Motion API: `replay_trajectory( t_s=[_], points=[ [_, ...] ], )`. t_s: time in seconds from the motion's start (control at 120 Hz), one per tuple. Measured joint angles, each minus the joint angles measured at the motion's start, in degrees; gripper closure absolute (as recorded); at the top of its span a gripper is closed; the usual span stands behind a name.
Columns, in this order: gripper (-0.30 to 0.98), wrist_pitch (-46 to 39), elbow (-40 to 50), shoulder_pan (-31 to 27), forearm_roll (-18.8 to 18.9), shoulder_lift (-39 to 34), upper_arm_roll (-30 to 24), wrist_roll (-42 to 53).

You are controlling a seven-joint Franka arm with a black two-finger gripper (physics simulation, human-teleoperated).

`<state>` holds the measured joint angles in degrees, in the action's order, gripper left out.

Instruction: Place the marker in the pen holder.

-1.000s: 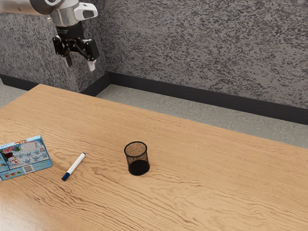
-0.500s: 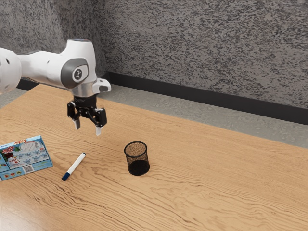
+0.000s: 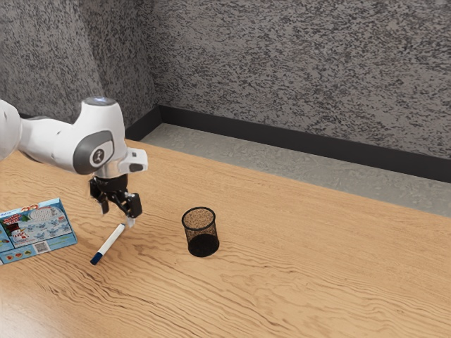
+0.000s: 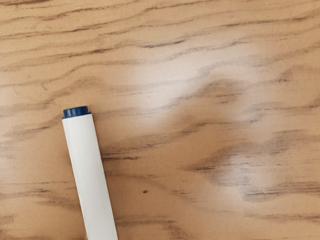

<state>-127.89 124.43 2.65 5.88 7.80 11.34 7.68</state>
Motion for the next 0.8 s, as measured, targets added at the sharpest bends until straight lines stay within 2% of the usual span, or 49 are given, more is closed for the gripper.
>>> replay_trajectory(
  t_s=[0.317,0.6,0.8],
  points=[
    [0.00,-4.8,-2.8,-0.4,-1.2,8.8,4.1,6.5],
    [0.00,-5.7,-4.9,-0.4,-6.0,11.7,4.2,9.1],
    [0.00,-5.6,-3.3,-0.2,-7.2,11.2,4.6,8.8]
  ],
)
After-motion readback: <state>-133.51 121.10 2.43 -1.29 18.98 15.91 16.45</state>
